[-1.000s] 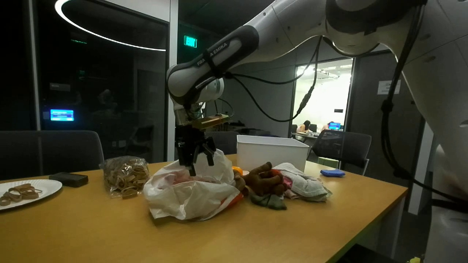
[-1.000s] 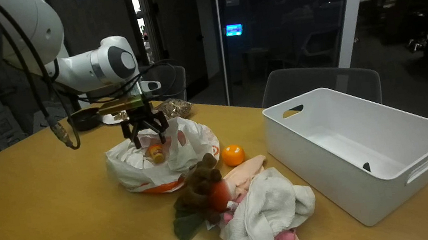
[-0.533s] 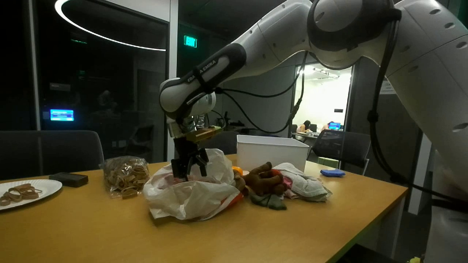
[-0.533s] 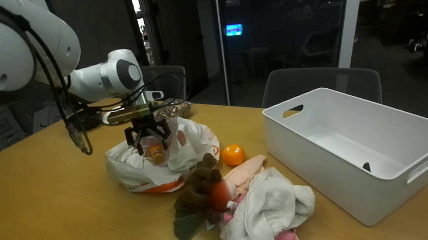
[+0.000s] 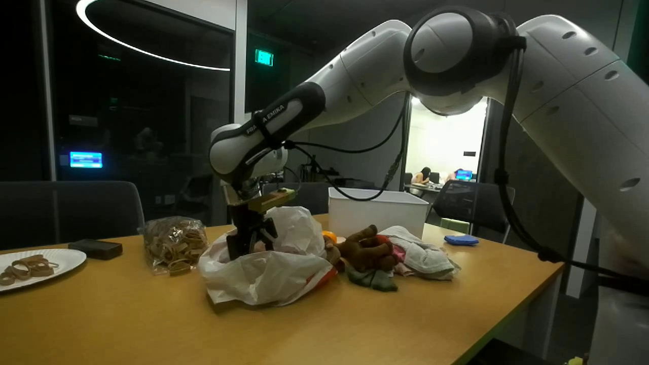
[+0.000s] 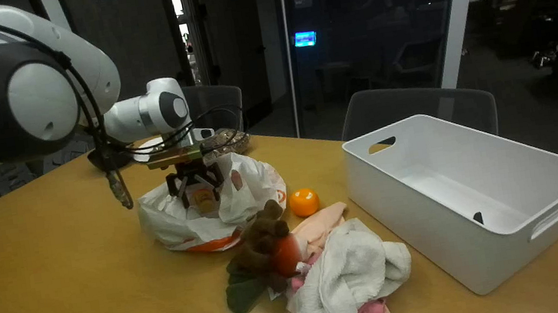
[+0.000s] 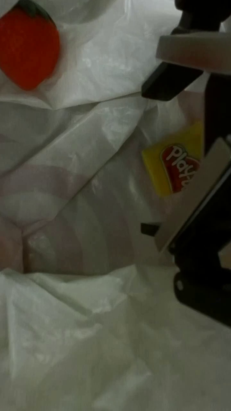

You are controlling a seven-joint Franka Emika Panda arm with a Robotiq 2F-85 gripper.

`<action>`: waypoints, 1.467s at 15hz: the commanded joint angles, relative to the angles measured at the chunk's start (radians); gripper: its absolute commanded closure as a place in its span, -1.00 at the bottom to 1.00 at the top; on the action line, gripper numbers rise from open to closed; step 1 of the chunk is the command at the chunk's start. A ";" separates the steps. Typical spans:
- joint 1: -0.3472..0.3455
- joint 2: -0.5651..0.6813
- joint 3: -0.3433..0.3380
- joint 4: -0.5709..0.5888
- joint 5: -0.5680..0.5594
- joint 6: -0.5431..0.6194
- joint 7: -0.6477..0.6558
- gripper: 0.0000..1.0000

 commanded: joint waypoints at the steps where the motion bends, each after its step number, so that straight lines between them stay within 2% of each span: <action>1: 0.010 0.040 -0.010 0.071 -0.002 -0.029 -0.032 -0.32; 7: 0.013 0.016 -0.013 0.070 0.004 -0.035 -0.006 0.59; 12: 0.023 -0.059 -0.020 0.034 0.022 -0.063 0.090 0.63; 19: 0.013 -0.232 -0.020 0.037 0.183 -0.482 0.357 0.63; 22: 0.007 -0.304 -0.046 0.015 0.191 -0.519 0.495 0.63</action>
